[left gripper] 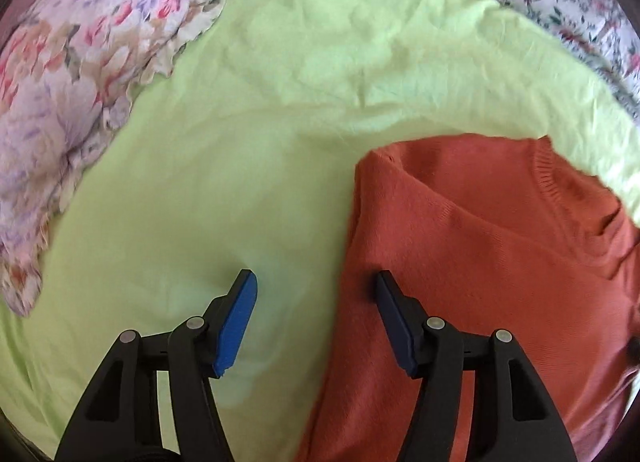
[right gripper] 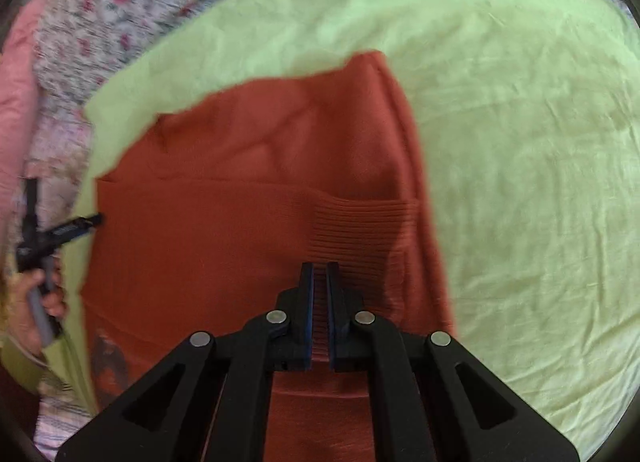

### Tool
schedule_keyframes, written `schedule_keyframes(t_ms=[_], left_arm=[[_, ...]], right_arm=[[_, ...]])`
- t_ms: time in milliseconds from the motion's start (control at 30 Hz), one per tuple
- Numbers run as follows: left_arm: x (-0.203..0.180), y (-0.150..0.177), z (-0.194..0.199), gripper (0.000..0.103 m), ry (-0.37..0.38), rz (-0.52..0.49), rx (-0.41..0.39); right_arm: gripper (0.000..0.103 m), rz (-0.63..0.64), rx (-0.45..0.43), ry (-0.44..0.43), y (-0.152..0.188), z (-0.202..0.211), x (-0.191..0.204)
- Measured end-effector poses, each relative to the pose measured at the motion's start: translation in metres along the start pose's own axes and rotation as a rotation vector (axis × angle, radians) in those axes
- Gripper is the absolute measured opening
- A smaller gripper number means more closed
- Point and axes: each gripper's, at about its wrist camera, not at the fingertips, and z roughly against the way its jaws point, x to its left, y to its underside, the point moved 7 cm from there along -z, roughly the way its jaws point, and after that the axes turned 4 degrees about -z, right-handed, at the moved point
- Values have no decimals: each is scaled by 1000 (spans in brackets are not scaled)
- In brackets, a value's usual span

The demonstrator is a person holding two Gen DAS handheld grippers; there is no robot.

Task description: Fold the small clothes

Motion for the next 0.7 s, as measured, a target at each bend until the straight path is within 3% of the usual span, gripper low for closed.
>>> schedule_keyframes(t_ms=[167, 333, 367, 467, 700], left_arm=[[8, -5, 1, 63, 0, 20, -8], [29, 19, 30, 56, 40, 52, -8], [33, 29, 40, 56, 59, 55, -10], [36, 62, 62, 56, 111, 61, -8], [21, 165, 99, 57, 204, 58, 58]], right_arm=[[6, -80, -22, -47, -6, 7, -17], [7, -59, -48, -78, -2, 33, -4], [12, -53, -52, -85, 1, 39, 0], [43, -26, -59, -100, 16, 54, 13], [45, 18, -42, -103, 69, 76, 24]])
